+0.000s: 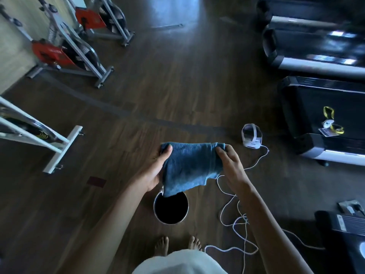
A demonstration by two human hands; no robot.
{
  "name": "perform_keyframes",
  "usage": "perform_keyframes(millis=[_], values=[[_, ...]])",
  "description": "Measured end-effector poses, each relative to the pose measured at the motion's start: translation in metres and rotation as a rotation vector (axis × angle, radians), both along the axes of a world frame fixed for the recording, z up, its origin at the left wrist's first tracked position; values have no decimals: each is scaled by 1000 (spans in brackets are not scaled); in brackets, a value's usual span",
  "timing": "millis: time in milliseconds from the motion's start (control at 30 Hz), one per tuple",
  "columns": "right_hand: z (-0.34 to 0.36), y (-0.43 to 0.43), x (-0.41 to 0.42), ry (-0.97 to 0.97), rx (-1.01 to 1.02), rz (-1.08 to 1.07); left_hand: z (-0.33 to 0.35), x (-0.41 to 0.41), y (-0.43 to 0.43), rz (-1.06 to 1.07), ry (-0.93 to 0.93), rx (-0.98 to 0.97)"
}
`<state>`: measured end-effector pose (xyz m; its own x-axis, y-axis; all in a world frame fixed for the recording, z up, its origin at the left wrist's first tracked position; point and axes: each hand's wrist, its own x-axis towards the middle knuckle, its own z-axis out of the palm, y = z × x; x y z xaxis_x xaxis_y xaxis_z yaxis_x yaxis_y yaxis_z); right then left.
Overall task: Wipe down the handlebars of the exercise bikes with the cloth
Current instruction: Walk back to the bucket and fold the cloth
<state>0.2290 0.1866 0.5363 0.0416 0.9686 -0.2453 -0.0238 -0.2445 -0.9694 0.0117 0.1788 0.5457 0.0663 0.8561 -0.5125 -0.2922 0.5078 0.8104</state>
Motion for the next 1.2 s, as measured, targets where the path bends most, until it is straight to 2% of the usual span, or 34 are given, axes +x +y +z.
perform_keyframes(millis=[133, 267, 367, 433, 533, 667, 800, 933, 1100, 1200], values=[[-49, -22, -14, -76, -188, 112, -38, -21, -24, -77, 32, -128], [-120, -60, -30, -158, -348, 123, -115, -43, -58, -143, 45, -235], [-197, -86, -45, -206, -463, 87, -197, -50, -78, -124, 235, -265], [-254, -102, -59, -242, -525, 58, -261, -53, -90, -200, 425, -249], [-350, -117, -79, -290, -603, 29, -368, -56, -102, -286, 595, -180], [-476, -113, -94, -350, -642, 27, -493, -61, -99, -252, 702, -161], [-562, -90, -99, -411, -580, 54, -583, -64, -88, -187, 782, -56], [-604, -82, -96, -528, -521, 166, -631, -64, -87, -292, 841, 103], [-618, -91, -97, -1012, -336, 388, -640, -61, -100, -435, 1093, 283], [-619, -95, -93, -1055, -333, 420, -636, -59, -111, -382, 1149, 355]])
